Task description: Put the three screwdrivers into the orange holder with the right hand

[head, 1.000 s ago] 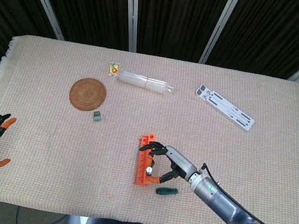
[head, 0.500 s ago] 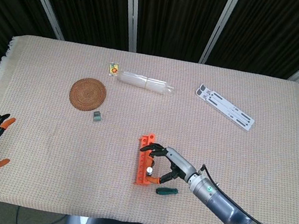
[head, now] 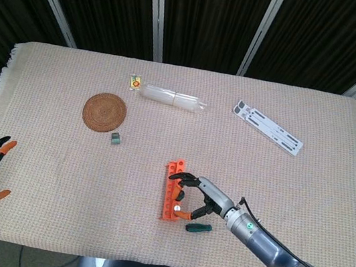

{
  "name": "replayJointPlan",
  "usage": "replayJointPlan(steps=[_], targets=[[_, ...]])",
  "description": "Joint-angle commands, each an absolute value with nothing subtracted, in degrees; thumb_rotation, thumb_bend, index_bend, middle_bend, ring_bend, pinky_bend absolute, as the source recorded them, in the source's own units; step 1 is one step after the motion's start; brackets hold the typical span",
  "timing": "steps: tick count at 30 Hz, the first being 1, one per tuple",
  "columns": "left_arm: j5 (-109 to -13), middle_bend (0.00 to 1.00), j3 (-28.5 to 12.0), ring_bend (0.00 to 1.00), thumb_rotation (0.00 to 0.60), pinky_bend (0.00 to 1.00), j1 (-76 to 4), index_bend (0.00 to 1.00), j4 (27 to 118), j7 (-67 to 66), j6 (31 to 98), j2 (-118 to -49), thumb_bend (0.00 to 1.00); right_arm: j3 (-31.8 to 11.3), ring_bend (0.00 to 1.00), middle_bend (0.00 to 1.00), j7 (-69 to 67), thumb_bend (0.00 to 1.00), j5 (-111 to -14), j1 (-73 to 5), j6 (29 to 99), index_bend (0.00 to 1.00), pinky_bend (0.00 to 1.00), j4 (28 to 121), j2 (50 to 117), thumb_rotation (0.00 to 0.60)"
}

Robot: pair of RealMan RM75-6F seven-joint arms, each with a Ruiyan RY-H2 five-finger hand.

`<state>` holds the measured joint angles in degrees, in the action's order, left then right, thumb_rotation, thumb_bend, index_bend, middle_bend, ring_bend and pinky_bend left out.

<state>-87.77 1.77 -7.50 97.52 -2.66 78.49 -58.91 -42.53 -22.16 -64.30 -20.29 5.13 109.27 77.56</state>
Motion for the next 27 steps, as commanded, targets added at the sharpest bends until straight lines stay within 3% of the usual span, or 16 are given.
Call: replayJointPlan(steps=[1, 9, 14, 27], targets=[[-87.76, 0.00, 1.76, 0.00, 0.600, 0.00, -7.54, 0.04, 97.50, -2.58, 78.45, -58.92, 0.02, -42.70, 0.00, 0.13, -22.56, 0.25, -64.75, -20.13, 5.00, 0.46, 0.00, 109.23, 77.61, 0.600], [-87.71, 0.00, 1.63, 0.00, 0.600, 0.00, -7.40, 0.04, 97.00, -1.87, 78.85, -59.04, 0.02, -44.15, 0.00, 0.12, -22.00, 0.26, -68.16, -19.51, 5.99, 0.43, 0.00, 111.11, 76.17, 0.600], [-87.57, 0.00, 1.52, 0.00, 0.600, 0.00, -7.24, 0.04, 96.39, -1.25, 79.15, -59.14, 0.02, -43.68, 0.00, 0.12, -17.94, 0.26, -72.74, -20.63, 10.18, 0.42, 0.00, 110.62, 72.48, 0.600], [-87.32, 0.00, 1.44, 0.00, 0.600, 0.00, -7.00, 0.04, 95.86, -0.95, 79.44, -59.18, 0.02, -33.08, 0.00, 0.12, -4.39, 0.26, -74.37, -27.24, 20.16, 0.42, 0.00, 106.54, 62.74, 0.600]])
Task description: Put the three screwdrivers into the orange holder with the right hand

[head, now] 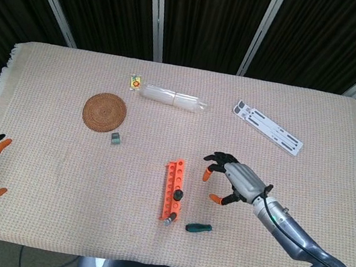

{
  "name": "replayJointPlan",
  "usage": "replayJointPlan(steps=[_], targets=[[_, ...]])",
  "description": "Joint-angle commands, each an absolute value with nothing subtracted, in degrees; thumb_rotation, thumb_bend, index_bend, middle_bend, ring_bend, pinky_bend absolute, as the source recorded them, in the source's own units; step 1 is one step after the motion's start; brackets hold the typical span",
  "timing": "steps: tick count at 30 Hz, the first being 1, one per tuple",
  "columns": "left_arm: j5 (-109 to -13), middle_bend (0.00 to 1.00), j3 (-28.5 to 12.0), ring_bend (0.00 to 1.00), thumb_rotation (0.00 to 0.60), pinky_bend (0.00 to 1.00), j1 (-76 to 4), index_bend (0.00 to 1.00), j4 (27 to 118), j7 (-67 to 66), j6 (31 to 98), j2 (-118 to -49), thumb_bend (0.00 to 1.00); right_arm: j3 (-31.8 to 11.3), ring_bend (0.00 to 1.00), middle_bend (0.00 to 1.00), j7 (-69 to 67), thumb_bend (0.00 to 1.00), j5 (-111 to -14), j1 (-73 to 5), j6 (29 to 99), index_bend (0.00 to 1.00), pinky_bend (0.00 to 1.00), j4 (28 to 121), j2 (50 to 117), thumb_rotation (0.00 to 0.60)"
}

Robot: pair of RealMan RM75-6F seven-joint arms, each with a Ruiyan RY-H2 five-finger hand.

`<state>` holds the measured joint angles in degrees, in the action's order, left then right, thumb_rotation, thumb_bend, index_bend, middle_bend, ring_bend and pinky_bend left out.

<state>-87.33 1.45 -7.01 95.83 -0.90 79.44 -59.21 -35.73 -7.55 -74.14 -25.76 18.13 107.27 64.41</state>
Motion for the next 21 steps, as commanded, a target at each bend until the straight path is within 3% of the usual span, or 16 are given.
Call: replayJointPlan(steps=[1, 10, 21], targets=[[-87.33, 0.00, 1.45, 0.00, 0.600, 0.00, -6.98, 0.04, 95.90, -1.03, 79.46, -59.15, 0.02, -32.07, 0.00, 0.12, -2.86, 0.26, -74.50, -27.57, 21.09, 0.42, 0.00, 106.48, 62.24, 0.600], [-87.10, 0.00, 1.47, 0.00, 0.600, 0.00, -6.79, 0.04, 96.01, -1.33, 79.55, -59.11, 0.02, -22.12, 0.00, 0.12, 12.18, 0.21, -74.83, -29.18, 31.09, 0.43, 0.00, 106.11, 60.98, 0.600], [-87.11, 0.00, 1.64, 0.00, 0.600, 0.00, -6.46, 0.04, 96.19, -1.50, 79.79, -58.87, 0.02, -11.96, 0.00, 0.09, 20.85, 0.05, -80.64, -27.36, 43.44, 0.43, 0.00, 104.43, 64.80, 0.600]])
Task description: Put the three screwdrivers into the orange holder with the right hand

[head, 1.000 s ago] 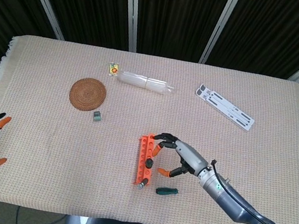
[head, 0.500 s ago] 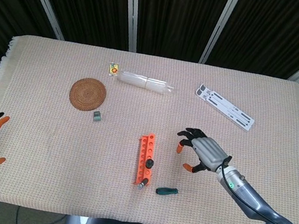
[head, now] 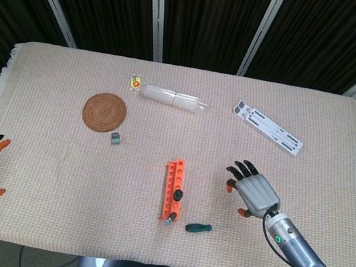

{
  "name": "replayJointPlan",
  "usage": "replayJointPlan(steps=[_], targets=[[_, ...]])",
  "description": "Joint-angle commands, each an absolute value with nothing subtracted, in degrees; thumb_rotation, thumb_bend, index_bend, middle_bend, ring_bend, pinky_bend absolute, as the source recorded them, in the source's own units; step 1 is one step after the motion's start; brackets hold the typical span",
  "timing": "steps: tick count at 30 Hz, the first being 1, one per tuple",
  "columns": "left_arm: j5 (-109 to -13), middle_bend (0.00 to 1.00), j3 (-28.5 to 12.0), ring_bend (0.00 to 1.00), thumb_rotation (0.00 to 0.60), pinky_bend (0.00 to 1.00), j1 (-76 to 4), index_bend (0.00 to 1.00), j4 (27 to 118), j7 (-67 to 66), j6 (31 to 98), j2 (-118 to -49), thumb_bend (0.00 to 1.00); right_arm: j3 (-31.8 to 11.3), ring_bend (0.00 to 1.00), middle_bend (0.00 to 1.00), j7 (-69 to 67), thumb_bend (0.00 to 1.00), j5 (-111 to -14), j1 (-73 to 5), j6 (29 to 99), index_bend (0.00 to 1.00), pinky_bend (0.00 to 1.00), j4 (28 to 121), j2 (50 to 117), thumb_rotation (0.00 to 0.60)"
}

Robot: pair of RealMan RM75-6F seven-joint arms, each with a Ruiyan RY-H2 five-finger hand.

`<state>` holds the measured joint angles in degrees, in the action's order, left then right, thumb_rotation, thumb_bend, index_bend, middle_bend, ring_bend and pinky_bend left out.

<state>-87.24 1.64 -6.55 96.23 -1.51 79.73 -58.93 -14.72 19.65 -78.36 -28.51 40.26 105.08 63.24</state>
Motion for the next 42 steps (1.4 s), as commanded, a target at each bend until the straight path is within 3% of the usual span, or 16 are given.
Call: replayJointPlan(steps=[1, 12, 25, 42], targets=[[-87.08, 0.00, 1.63, 0.00, 0.600, 0.00, -6.41, 0.04, 96.18, -1.50, 79.85, -58.84, 0.02, -11.26, 0.00, 0.09, 20.77, 0.04, -81.25, -27.00, 44.44, 0.42, 0.00, 104.29, 65.17, 0.600], [-87.24, 0.00, 1.62, 0.00, 0.600, 0.00, -6.39, 0.04, 96.20, -1.43, 79.87, -58.80, 0.02, -4.81, 0.00, 0.07, 20.74, 0.00, -85.32, -24.37, 51.44, 0.38, 0.00, 102.12, 69.13, 0.600], [-87.20, 0.00, 1.71, 0.00, 0.600, 0.00, -6.34, 0.04, 96.26, -1.64, 79.70, -58.85, 0.02, -0.96, 0.00, 0.07, 20.57, 0.00, -86.13, -25.84, 50.70, 0.41, 0.00, 100.88, 73.81, 0.600], [-86.49, 0.00, 1.61, 0.00, 0.600, 0.00, -6.79, 0.04, 94.82, -0.74, 78.40, -59.57, 0.02, -0.79, 0.00, 0.07, 29.79, 0.00, -77.48, -28.01, 49.94, 0.46, 0.00, 99.33, 81.45, 0.600]])
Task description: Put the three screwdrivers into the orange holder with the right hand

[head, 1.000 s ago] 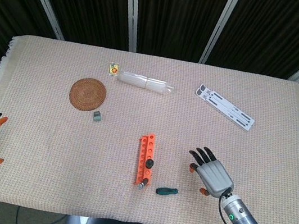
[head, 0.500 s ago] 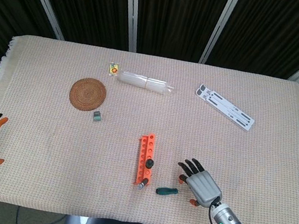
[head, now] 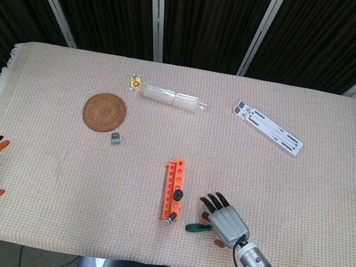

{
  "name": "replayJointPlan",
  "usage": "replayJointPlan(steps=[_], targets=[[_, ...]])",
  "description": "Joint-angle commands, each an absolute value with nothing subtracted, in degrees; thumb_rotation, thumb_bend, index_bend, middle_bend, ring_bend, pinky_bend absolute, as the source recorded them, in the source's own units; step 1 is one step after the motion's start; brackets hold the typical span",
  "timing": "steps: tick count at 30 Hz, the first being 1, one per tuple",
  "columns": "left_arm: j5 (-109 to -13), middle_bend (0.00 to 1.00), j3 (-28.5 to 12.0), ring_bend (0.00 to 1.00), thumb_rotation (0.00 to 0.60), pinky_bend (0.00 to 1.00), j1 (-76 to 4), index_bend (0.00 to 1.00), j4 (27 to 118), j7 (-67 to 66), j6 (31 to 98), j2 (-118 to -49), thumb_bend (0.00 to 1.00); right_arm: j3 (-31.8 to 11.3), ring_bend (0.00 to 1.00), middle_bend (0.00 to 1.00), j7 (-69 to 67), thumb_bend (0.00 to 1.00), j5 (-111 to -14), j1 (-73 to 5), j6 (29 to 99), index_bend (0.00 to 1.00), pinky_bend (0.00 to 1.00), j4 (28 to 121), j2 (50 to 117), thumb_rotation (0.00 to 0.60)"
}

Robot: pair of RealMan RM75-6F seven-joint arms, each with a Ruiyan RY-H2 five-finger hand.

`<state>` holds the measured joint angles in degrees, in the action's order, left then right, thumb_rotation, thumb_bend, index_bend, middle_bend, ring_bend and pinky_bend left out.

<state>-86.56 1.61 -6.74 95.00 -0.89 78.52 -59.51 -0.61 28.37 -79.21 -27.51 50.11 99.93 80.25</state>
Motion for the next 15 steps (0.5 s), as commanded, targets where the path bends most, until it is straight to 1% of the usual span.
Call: replayJointPlan(steps=[1, 4, 7, 9, 15], targets=[[-86.43, 0.00, 1.60, 0.00, 0.600, 0.00, -6.79, 0.04, 94.68, -0.64, 78.34, -59.60, 0.02, -0.82, 0.00, 0.07, 30.23, 0.00, -76.82, -28.13, 49.96, 0.46, 0.00, 99.24, 81.77, 0.600], [-86.16, 0.00, 1.46, 0.00, 0.600, 0.00, -6.91, 0.04, 94.17, -0.20, 78.11, -59.78, 0.02, -1.17, 0.00, 0.07, 31.51, 0.01, -74.61, -28.39, 50.58, 0.46, 0.00, 99.31, 82.83, 0.600], [-86.11, 0.00, 1.38, 0.00, 0.600, 0.00, -7.04, 0.04, 93.95, -0.04, 77.95, -59.91, 0.02, -1.13, 0.00, 0.06, 32.21, 0.06, -73.63, -28.48, 51.25, 0.46, 0.00, 99.86, 83.18, 0.600], [-86.13, 0.00, 1.33, 0.00, 0.600, 0.00, -7.11, 0.04, 93.86, 0.12, 77.92, -60.00, 0.02, -1.05, 0.00, 0.04, 32.55, 0.08, -73.09, -28.53, 51.60, 0.45, 0.00, 100.24, 83.30, 0.600], [-86.01, 0.00, 1.26, 0.00, 0.600, 0.00, -7.20, 0.04, 93.58, 0.31, 77.78, -60.20, 0.02, -0.82, 0.00, 0.00, 32.78, 0.09, -71.62, -28.46, 52.47, 0.42, 0.00, 100.80, 83.72, 0.600]])
